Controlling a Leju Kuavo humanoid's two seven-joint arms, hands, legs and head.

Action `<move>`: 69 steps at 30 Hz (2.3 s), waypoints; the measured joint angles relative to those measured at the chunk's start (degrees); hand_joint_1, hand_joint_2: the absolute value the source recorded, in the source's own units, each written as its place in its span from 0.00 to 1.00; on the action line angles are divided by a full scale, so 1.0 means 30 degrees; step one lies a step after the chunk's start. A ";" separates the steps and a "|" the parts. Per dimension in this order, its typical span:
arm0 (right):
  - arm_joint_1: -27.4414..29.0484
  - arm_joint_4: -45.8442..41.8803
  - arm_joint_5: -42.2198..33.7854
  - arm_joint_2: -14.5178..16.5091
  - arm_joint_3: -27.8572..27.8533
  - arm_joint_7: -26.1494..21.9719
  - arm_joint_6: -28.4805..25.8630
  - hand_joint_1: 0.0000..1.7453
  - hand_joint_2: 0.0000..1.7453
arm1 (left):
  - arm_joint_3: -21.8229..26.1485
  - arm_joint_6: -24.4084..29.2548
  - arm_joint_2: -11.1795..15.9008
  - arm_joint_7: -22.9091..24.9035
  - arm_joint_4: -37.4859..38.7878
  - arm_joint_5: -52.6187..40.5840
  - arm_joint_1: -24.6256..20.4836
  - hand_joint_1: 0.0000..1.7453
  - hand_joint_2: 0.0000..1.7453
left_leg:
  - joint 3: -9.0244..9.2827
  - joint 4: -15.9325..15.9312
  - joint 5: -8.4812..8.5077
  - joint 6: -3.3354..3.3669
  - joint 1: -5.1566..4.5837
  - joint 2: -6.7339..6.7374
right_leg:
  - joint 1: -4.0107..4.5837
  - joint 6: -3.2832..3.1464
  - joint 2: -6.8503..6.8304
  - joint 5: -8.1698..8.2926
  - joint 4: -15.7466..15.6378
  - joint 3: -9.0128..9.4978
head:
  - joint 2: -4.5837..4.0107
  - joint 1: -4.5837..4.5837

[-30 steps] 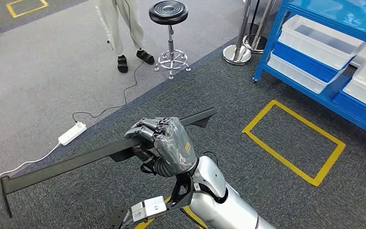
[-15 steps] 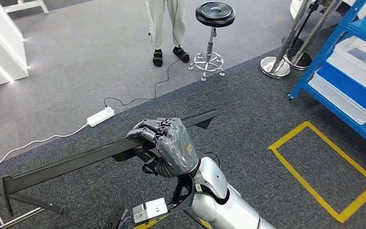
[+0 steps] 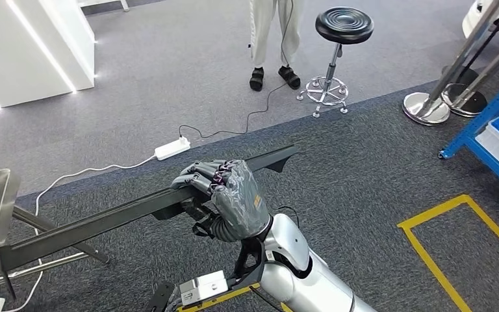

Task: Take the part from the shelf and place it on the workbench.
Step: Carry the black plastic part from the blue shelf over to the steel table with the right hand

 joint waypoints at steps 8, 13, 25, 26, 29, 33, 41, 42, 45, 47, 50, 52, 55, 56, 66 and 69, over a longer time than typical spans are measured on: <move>-0.0040 -0.0047 0.0007 0.0044 0.0000 0.0002 -0.0022 1.00 1.00 | -0.0016 0.0007 0.0029 0.0005 0.0000 0.0002 -0.0015 0.00 1.00 | 0.2395 -0.4722 0.1734 0.0848 -0.0306 0.0602 | 0.0086 0.0719 -0.0926 -0.0577 0.0124 0.0460 | 0.0002 0.0009; 0.0003 -0.0044 0.0022 -0.0018 -0.0004 0.0029 -0.0036 1.00 1.00 | -0.0091 -0.0009 0.0024 0.0007 0.0000 -0.0024 -0.0107 0.00 1.00 | 0.2504 -0.4871 0.1847 0.1204 -0.0231 -0.0681 | -0.0056 0.0845 0.1196 -0.2747 0.4868 -0.1945 | 0.0002 0.0024; -0.0077 -0.0036 0.0033 0.0035 0.0000 0.0055 -0.0029 1.00 1.00 | -0.0153 -0.0016 0.0015 0.0016 0.0000 -0.0053 -0.0008 0.00 1.00 | 0.1438 -0.2974 0.0829 0.0217 -0.0073 -0.1358 | -0.0180 0.0269 0.1838 0.0221 -0.0069 -0.0040 | 0.0000 -0.0009; -0.0080 -0.0035 0.0038 0.0044 0.0000 0.0055 -0.0027 1.00 1.00 | -0.0157 -0.0022 0.0013 0.0016 0.0000 -0.0057 -0.0036 0.00 1.00 | 0.0858 -0.1807 0.0271 0.0146 -0.0090 -0.0690 | -0.0117 0.0169 0.1514 0.0186 -0.0112 0.0039 | 0.0000 -0.0016; -0.0071 -0.0024 0.0044 0.0046 0.0000 0.0055 -0.0027 1.00 1.00 | -0.0160 -0.0027 0.0013 0.0027 0.0000 -0.0046 -0.0030 0.00 1.00 | -0.0597 0.0882 -0.0545 0.0011 -0.0003 -0.0142 | 0.0000 0.0061 0.0555 0.0016 -0.0117 0.0172 | 0.0000 -0.0024; -0.0081 -0.0025 0.0044 0.0064 0.0000 0.0055 -0.0033 1.00 1.00 | -0.0166 -0.0027 0.0025 0.0033 0.0000 -0.0029 0.0034 0.00 1.00 | 0.1491 -0.3215 0.1549 0.0187 -0.0100 0.0949 | 0.0099 0.0263 -0.0450 -0.0306 -0.0099 0.0514 | -0.0002 -0.0024; -0.0084 -0.0080 0.0062 0.0086 0.0000 0.0060 -0.0071 1.00 1.00 | -0.0168 -0.0009 0.0056 0.0036 -0.0004 0.0095 0.0036 0.00 1.00 | 0.2292 -0.4783 0.1961 0.1151 -0.0188 0.0106 | 0.0029 0.0924 0.0634 -0.1849 0.2015 -0.0147 | 0.0000 0.0002; -0.0060 -0.0078 0.0062 0.0058 -0.0002 0.0066 -0.0075 1.00 1.00 | -0.0168 -0.0007 0.0055 0.0040 -0.0002 0.0109 0.0000 0.00 1.00 | 0.2295 -0.4777 0.1959 0.1215 -0.0189 -0.0139 | 0.0009 0.0936 0.0977 -0.2418 0.3317 -0.0862 | 0.0000 0.0002; 0.0025 -0.0040 0.0058 -0.0033 -0.0002 0.0084 -0.0071 1.00 1.00 | -0.0168 -0.0005 0.0060 0.0042 0.0000 0.0164 0.0007 0.00 1.00 | 0.2308 -0.4697 0.1915 0.1252 -0.0216 -0.1029 | -0.0024 0.0955 0.1207 -0.2460 0.5150 -0.2219 | 0.0000 0.0002; 0.0021 -0.0036 0.0058 -0.0042 0.0000 0.0084 -0.0071 1.00 1.00 | -0.0168 -0.0005 0.0053 0.0046 0.0000 0.0180 0.0034 0.00 1.00 | 0.2305 -0.4566 0.1848 0.1185 -0.0200 -0.1627 | -0.0076 0.0903 0.1549 -0.0947 0.3277 -0.1618 | 0.0000 0.0000; -0.0009 -0.0038 0.0055 -0.0044 -0.0005 0.0087 -0.0071 1.00 1.00 | -0.0169 -0.0005 0.0040 0.0056 0.0000 0.0182 -0.0005 0.00 1.00 | 0.2111 -0.4273 0.1711 0.0908 -0.0206 -0.2382 | -0.0154 0.0823 0.2618 0.0263 0.0575 -0.0580 | 0.0000 0.0002; -0.0024 -0.0037 0.0048 -0.0033 -0.0005 0.0091 -0.0071 1.00 1.00 | -0.0168 -0.0005 0.0044 0.0064 0.0000 0.0188 0.0020 0.00 1.00 | 0.1994 -0.4297 0.1724 0.0656 -0.0149 -0.2777 | -0.0114 0.0690 0.2447 0.0225 0.0377 -0.0488 | -0.0004 -0.0002; -0.0080 -0.0035 0.0044 0.0029 -0.0002 0.0086 -0.0073 1.00 1.00 | -0.0168 -0.0007 0.0093 0.0076 0.0000 0.0208 0.0099 0.00 1.00 | 0.1606 -0.3509 0.1198 0.0373 -0.0158 -0.1802 | -0.0152 0.0297 0.1734 0.0344 0.0025 -0.0214 | -0.0002 -0.0018; -0.0091 -0.0033 0.0044 0.0044 -0.0002 0.0084 -0.0075 1.00 1.00 | -0.0168 -0.0009 0.0106 0.0082 0.0000 0.0211 0.0087 0.00 1.00 | 0.1182 -0.2566 0.0683 0.0302 -0.0149 -0.1114 | -0.0122 0.0191 0.1463 0.0348 -0.0046 -0.0148 | -0.0002 -0.0025; 0.0039 0.0027 -0.0016 0.0042 -0.0007 0.0068 -0.0106 1.00 1.00 | -0.0168 -0.0012 0.0158 0.0164 0.0000 0.0271 0.0077 0.00 1.00 | 0.2104 -0.4292 0.1642 0.0396 -0.0220 0.1254 | 0.0142 0.0595 -0.0924 -0.0201 0.0010 0.0279 | 0.0002 -0.0018; 0.0088 0.0022 -0.0049 0.0042 -0.0007 0.0029 -0.0129 1.00 1.00 | -0.0164 -0.0038 0.0188 0.0142 0.0000 0.0379 0.0129 0.00 1.00 | 0.2226 -0.4515 0.1735 0.0781 -0.0175 0.0550 | 0.0048 0.0959 -0.0911 -0.0467 0.0111 0.0460 | 0.0002 -0.0018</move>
